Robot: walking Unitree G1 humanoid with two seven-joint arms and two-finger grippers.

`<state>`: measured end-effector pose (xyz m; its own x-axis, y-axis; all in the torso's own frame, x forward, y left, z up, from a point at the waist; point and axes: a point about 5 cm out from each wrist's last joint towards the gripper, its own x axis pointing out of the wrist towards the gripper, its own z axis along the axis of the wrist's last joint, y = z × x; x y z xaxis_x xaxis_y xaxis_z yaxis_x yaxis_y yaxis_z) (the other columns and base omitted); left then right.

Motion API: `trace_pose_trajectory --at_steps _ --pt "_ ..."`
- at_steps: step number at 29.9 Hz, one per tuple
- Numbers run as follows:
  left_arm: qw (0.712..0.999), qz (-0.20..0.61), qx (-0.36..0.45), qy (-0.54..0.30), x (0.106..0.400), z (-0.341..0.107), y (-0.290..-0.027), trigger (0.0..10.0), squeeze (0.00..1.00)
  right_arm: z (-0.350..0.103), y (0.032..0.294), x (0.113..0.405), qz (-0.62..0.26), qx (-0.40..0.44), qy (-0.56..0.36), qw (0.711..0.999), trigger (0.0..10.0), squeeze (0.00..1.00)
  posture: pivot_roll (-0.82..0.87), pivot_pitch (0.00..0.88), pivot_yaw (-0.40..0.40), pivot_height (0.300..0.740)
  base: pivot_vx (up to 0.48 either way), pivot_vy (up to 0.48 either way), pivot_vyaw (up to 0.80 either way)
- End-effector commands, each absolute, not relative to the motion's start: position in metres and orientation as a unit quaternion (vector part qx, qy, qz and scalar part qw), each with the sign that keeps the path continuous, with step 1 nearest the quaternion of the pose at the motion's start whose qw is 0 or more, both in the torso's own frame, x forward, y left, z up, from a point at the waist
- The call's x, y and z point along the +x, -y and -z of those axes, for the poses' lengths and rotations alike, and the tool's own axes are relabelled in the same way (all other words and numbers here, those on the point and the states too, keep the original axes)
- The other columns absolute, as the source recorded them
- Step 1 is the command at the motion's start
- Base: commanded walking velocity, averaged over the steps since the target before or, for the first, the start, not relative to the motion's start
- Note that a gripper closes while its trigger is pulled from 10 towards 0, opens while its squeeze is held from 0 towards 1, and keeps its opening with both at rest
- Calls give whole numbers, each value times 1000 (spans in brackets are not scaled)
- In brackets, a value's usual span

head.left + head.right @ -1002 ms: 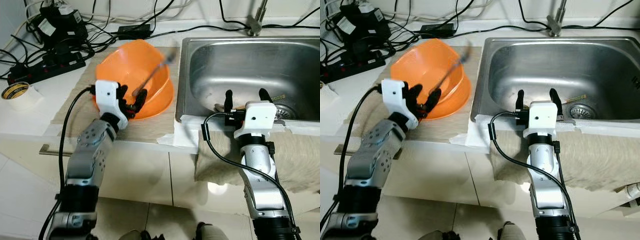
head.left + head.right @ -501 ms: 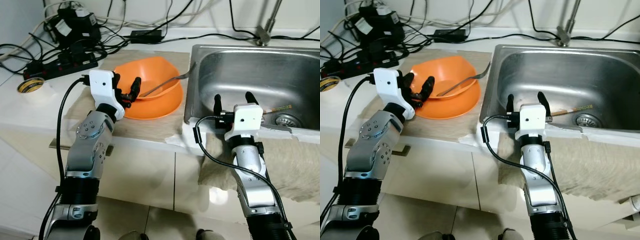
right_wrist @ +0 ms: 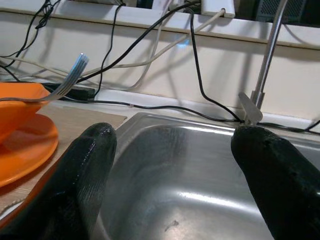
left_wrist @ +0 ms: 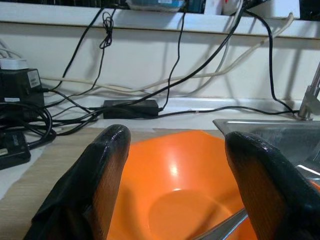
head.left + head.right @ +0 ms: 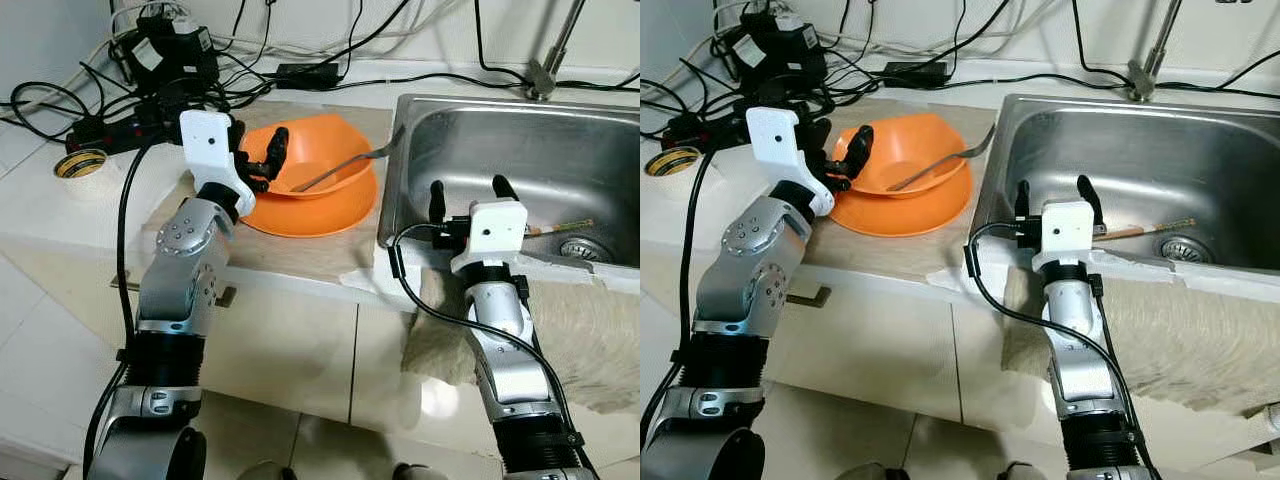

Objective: Kitchen organization

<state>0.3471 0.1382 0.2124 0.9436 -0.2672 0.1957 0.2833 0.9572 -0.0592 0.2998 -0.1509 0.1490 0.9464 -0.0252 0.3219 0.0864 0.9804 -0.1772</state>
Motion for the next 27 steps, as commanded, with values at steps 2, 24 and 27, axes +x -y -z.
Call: trace_pose_trajectory --at_steps 2,24,27 --pt "987 131 -35 89 349 -209 -143 10000 0 -152 147 301 24 -85 170 981 10000 0 -52 0 87 736 0 0 0" --pt "985 147 -37 78 354 -197 -133 10000 0 -151 145 300 28 -89 169 981 10000 0 -83 0 108 736 0 0 0" --pt "983 155 -36 92 354 -206 -131 10000 0 -152 143 301 25 -90 170 981 10000 0 -78 0 101 736 0 0 0"
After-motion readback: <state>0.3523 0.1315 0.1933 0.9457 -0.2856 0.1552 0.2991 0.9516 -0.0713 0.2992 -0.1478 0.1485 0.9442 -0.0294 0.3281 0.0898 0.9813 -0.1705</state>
